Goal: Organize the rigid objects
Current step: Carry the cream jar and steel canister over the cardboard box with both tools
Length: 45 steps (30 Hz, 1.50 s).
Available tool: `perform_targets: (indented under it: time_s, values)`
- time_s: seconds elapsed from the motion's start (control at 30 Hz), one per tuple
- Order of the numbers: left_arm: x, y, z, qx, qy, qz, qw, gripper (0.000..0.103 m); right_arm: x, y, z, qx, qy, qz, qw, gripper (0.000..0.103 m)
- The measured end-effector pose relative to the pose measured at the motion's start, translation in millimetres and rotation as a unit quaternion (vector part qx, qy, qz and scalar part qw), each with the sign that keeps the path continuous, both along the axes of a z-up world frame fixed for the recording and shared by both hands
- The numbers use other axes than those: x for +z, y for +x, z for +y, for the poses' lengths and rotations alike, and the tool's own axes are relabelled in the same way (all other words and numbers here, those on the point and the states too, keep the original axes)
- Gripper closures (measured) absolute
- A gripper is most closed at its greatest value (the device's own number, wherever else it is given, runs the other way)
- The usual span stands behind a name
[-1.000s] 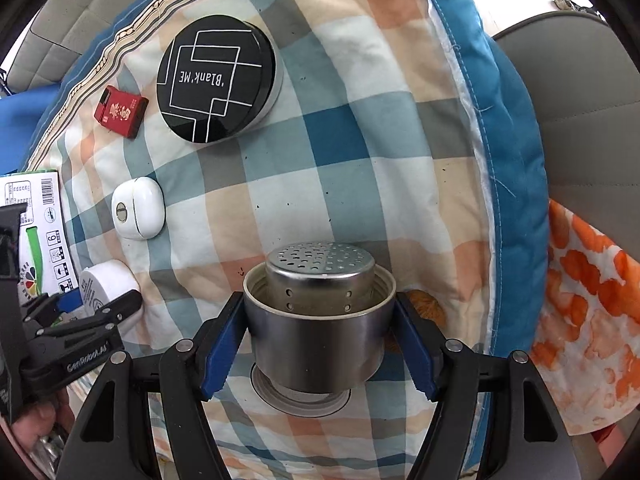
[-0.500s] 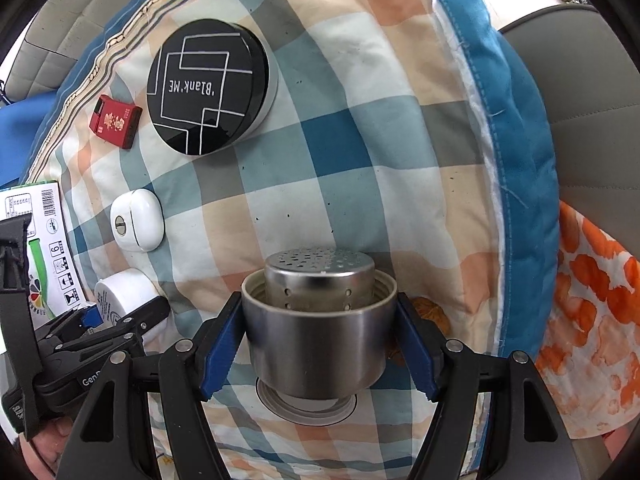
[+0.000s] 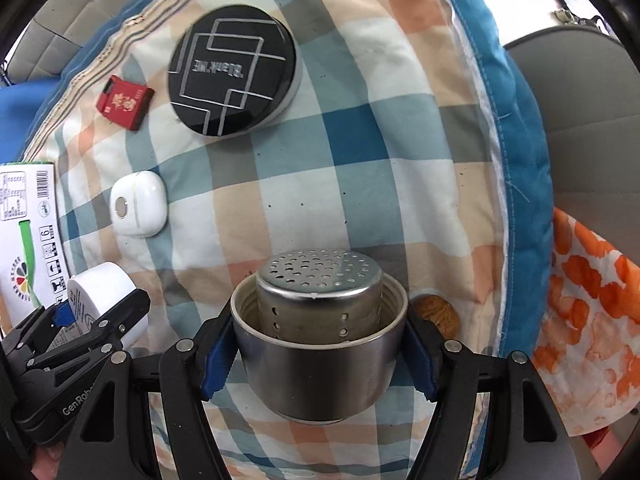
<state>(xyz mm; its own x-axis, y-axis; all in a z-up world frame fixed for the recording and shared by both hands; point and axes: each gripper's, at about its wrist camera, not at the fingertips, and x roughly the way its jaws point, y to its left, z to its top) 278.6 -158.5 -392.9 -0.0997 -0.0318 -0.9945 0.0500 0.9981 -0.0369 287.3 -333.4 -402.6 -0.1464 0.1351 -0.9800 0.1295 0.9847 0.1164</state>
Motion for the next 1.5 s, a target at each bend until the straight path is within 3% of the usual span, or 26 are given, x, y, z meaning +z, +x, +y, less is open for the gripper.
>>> perform_targets:
  time_s: [0.33, 0.43, 0.6, 0.8, 1.0, 1.13, 1.33, 1.5]
  values:
    - [83.5, -27.0, 18.8, 0.004, -0.041, -0.076, 0.9963, 0.038, 56.8, -23.6, 24.3, 0.027, 0.013, -0.053, 0.998, 0.03]
    - [120.1, -10.8, 27.2, 0.006, -0.05, -0.098, 0.9939, 0.038, 76.6, -25.5, 22.7, 0.034, 0.028, -0.066, 0.997, 0.03]
    - [157.6, -2.5, 61.1, 0.026, -0.04, -0.135, 0.9897, 0.037, 118.6, -26.9, 48.6, 0.057, 0.049, -0.099, 0.992, 0.03]
    - [181.9, -3.8, 122.7, 0.045, -0.023, -0.153, 0.987, 0.037, 159.3, -22.7, 111.2, 0.082, 0.075, -0.122, 0.986, 0.03]
    - [186.2, 8.2, 191.8, 0.054, -0.031, -0.147, 0.9871, 0.038, 172.3, -3.2, 198.2, 0.085, 0.087, -0.134, 0.983, 0.03]
    - [171.4, 24.6, 241.6, 0.051, -0.035, -0.125, 0.9902, 0.038, 169.2, 14.2, 257.3, 0.083, 0.092, -0.128, 0.984, 0.03]
    - [118.1, 57.0, 304.4, 0.049, -0.028, -0.079, 0.9952, 0.038, 138.3, 41.5, 338.6, 0.085, 0.077, -0.114, 0.987, 0.03]
    - [66.5, 75.2, 339.8, 0.067, -0.052, -0.037, 0.9957, 0.038, 94.7, 62.7, 379.7, 0.085, 0.056, -0.095, 0.99, 0.03]
